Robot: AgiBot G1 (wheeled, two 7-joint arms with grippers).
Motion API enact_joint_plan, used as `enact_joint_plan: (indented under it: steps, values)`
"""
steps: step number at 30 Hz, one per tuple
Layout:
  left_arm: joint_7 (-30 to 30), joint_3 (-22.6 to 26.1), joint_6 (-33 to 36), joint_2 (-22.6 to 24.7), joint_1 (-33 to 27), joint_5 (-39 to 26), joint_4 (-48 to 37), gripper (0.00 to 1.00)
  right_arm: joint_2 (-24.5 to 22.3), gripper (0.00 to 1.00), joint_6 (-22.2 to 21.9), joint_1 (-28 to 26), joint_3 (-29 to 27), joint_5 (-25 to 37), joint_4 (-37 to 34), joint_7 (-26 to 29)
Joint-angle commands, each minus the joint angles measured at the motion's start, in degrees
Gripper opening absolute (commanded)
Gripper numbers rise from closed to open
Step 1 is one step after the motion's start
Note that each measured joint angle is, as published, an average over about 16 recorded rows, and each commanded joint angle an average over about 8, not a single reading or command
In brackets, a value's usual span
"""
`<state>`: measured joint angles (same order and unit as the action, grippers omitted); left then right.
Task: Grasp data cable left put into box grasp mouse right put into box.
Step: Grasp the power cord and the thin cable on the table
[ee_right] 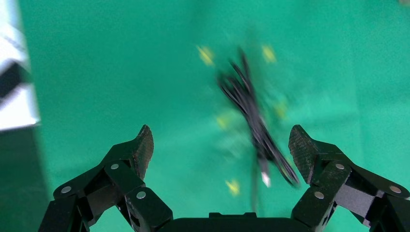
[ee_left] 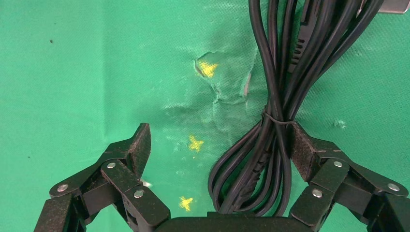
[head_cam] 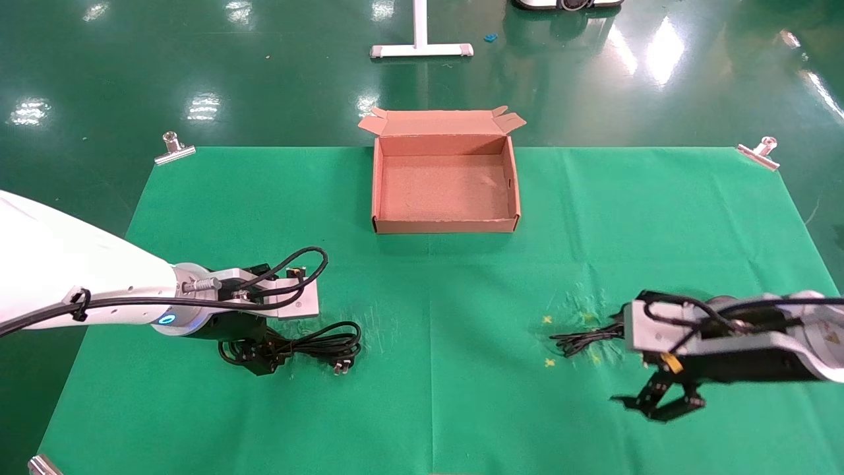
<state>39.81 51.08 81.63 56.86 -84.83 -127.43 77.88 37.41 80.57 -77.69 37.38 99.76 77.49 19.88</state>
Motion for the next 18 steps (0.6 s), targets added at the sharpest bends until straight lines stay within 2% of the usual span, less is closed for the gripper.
enact_joint_plan:
  steps: [1,7,18]
  values:
    - [0.1,0.0,0.1,0.0,0.0,-0.1,0.0,1.00,0.9,1.00,-1.0,-0.6,1.2,4.4,0.0,1.9]
    - [0.3,0.1,0.2,0.1,-0.1,-0.2,0.0,1.00,3.8,1.00,-5.7,-0.3,2.5,12.6,0.2,7.0]
    - [0.4,0.2,0.2,0.1,-0.1,-0.3,0.0,1.00,6.1,1.00,-7.5,1.1,2.8,12.5,0.1,7.8]
